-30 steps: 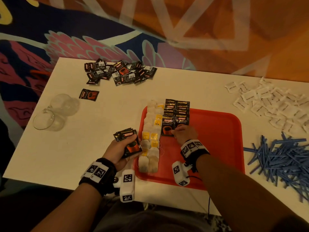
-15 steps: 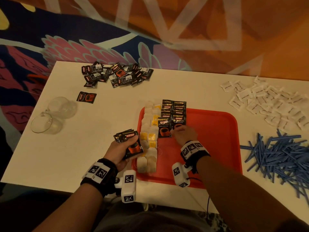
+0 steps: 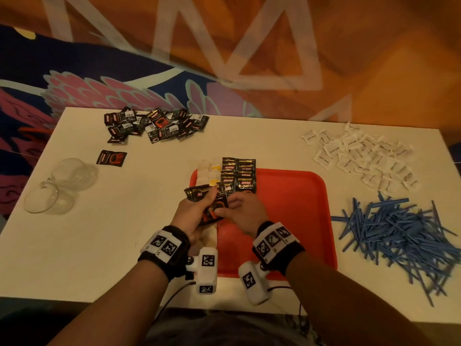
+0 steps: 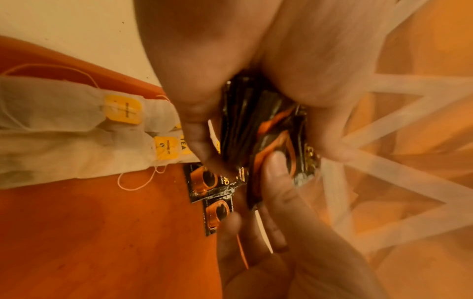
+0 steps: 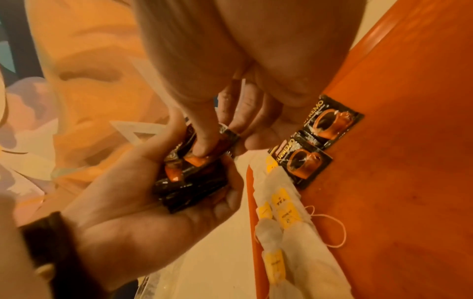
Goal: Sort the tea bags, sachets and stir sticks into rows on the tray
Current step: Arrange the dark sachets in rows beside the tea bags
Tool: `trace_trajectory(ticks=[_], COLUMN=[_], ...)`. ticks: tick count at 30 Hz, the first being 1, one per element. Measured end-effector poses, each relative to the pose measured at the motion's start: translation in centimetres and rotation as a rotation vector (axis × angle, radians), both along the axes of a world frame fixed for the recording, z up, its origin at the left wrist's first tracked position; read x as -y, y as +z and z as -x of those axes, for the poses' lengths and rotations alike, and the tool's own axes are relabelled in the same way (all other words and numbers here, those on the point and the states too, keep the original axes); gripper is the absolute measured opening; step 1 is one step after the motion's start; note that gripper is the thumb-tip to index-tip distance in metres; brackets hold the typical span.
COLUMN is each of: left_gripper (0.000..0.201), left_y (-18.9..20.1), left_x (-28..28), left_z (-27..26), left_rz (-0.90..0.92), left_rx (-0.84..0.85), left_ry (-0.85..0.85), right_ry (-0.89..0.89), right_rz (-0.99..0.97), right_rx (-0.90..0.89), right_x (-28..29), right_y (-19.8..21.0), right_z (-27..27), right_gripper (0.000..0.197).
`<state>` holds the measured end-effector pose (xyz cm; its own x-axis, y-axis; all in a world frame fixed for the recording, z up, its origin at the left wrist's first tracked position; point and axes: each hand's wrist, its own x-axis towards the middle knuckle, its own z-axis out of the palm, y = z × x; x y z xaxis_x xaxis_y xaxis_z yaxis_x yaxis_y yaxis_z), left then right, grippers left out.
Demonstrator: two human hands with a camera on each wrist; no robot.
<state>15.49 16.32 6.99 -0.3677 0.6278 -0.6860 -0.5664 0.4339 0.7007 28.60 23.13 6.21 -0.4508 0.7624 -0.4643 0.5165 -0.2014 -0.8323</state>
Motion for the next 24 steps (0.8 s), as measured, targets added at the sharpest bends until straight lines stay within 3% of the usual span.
trace_trajectory(ticks=[7, 14, 17, 19, 22, 24], left_gripper=[0.020, 0.026, 0.024, 0.032, 0.041, 0.050], left_y=[0.5, -0.7, -1.5, -2.0, -2.9, -3.6], left_x=[-1.0, -1.6, -2.0, -2.1, -2.1, -2.1], left_z=[0.0, -0.4, -0.1, 0.5, 0.8, 0.7], left_rz=[-0.056, -0.104, -0.092, -0.003, 0.113, 0.150], left_rx=[-0.054, -0.244, -0.295, -0.504, -0.921, -1.027], left_ry=[-0.028, -0.052, -0.033, -0.172, -0.625, -0.858], right_ry=[-0.010, 0.009, -0.046, -0.075, -0.120, -0.117], right_rz=[0.021, 0.118, 0.117, 0.062, 0.028, 0.032], right_rx=[-0.023, -0.082, -0.028, 0.084, 0.251, 0.321], right_x=[-0.4, -0.7, -1.6, -2.7, -4.3, -5.1], right_y=[0.0, -0.3, -1.5, -3.1, -5.2, -6.0], right_z=[-2.3, -2.9, -3.2, -3.6, -4.1, -4.2], right_gripper=[0.018, 0.015, 0.024, 0.024, 0.026, 0.029])
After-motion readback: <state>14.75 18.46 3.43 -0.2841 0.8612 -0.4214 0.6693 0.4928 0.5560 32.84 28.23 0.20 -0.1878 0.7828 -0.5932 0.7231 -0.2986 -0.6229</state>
